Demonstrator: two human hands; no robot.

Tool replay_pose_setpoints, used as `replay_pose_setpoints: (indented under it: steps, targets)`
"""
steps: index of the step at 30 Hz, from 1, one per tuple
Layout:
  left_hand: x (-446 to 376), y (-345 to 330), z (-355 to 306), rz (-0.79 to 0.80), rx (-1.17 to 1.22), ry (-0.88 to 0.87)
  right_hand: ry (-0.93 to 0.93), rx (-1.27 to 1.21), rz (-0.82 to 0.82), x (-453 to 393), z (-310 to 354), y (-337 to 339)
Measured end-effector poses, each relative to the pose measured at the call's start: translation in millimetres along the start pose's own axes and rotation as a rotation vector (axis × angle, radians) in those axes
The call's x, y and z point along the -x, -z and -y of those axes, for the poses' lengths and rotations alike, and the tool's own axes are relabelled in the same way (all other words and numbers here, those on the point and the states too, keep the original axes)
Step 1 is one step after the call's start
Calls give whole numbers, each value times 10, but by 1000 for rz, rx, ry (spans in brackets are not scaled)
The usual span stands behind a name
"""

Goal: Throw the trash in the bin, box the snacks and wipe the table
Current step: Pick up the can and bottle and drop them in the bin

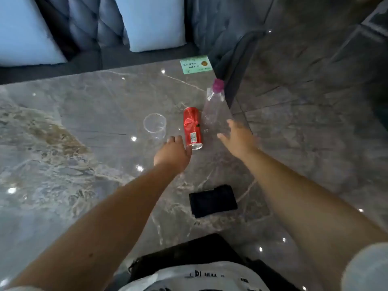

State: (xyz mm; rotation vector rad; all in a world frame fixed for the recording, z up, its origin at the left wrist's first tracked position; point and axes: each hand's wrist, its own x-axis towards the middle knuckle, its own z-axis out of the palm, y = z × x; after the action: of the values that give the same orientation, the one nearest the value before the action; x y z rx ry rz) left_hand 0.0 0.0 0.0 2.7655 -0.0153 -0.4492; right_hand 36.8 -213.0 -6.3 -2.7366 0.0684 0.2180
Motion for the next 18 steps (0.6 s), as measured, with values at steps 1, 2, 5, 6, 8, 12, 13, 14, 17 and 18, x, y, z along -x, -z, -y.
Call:
replay_pose_setpoints:
  steps: [1,2,5,6,8,12,13,14,17,18]
  targets:
    - [-91,1,-79,-14,47,47,-10,-63,-7,-109,-24,9]
    - [-182,-15,-134,-33,88,93,-18,-119,-6,-212,-46,24]
    - [-444,-46,-294,-50,153,183,7,-228,36,-515,-91,19]
    - [-524,-61,-333,-46,168,214,16,-257,57,-608,-100,8]
    - [-657,-81,-373,-56,196,263,42,-331,103,-754,-117,-15]
    - [-828,-147,-375,-30,199,333,78,-411,149,-910,-130,-96]
    - [-852,-165,-357,-17,196,344,76,-434,159,-932,-126,-110]
    - [-871,-183,-340,-7,193,353,74,-452,164,-953,-121,-125]
    - [-899,-228,-303,1,187,354,82,-465,173,-987,-136,-137]
    - [-907,-236,-295,-1,192,349,82,-468,166,-1000,-153,-136]
